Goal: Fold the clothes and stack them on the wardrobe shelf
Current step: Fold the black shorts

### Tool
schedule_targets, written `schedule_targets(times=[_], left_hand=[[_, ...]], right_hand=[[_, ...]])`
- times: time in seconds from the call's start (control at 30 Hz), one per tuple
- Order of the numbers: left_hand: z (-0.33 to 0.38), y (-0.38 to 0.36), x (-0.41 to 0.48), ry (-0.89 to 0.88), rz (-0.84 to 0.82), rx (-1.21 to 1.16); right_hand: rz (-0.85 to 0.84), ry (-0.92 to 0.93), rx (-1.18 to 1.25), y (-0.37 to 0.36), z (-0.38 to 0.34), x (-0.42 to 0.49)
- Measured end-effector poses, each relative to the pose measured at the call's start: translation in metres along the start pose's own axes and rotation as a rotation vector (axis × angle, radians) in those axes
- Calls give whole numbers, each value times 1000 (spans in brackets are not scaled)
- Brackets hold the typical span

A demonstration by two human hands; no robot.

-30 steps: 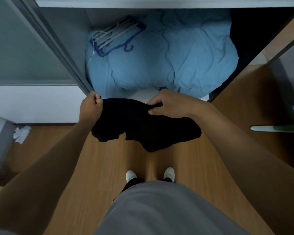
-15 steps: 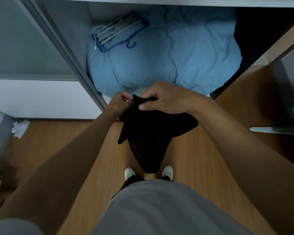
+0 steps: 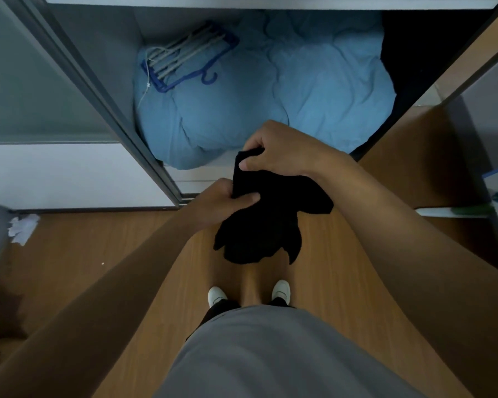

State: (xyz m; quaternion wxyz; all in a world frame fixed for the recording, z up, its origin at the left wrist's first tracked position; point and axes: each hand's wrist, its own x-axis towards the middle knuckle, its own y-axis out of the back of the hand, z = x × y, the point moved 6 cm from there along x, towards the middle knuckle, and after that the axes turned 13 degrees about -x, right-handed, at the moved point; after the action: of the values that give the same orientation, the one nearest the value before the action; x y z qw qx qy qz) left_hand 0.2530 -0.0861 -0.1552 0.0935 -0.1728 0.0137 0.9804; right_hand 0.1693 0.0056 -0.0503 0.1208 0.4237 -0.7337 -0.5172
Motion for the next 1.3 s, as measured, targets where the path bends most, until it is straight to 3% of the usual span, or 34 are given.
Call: schedule_targets(times=[0.1, 0.2, 0.3, 0.4, 0.57, 0.63, 0.73, 0.9, 1.03, 1.13, 1.2, 1.3], left_hand=[[5, 4, 4, -36, 177, -166], [9, 16, 3, -96, 275, -292], [10, 28, 4, -92, 350, -294], [12, 38, 3, -81, 366, -213], [19, 36, -1, -3, 223, -127], [30, 30, 0, -23, 156, -206], [53, 25, 3, -57, 133, -373], [77, 32, 6, -26, 208, -531], [81, 40, 5, 64, 283, -683], [74, 37, 3, 228, 277, -791], [71, 36, 1, 310, 249, -762], [70, 42, 2, 336, 277, -602]], right_hand=[[-156, -110, -1, -8, 20, -7], [-416, -272, -218, -25, 54, -22], [-419, -382, -174, -29, 74, -33], [-240, -454, 208, -18, 83, -40], [-88, -467, 738, 8, 81, -45], [73, -460, 1117, 14, 80, -43], [204, -296, 1698, 4, 76, -42], [283, -329, 1707, -67, 78, -50], [-3, -33, 2045, -84, 49, -47], [-39, -53, 1866, -95, 41, -47], [87, -165, 1426, -99, 42, -46], [165, -115, 942, -85, 30, -40]])
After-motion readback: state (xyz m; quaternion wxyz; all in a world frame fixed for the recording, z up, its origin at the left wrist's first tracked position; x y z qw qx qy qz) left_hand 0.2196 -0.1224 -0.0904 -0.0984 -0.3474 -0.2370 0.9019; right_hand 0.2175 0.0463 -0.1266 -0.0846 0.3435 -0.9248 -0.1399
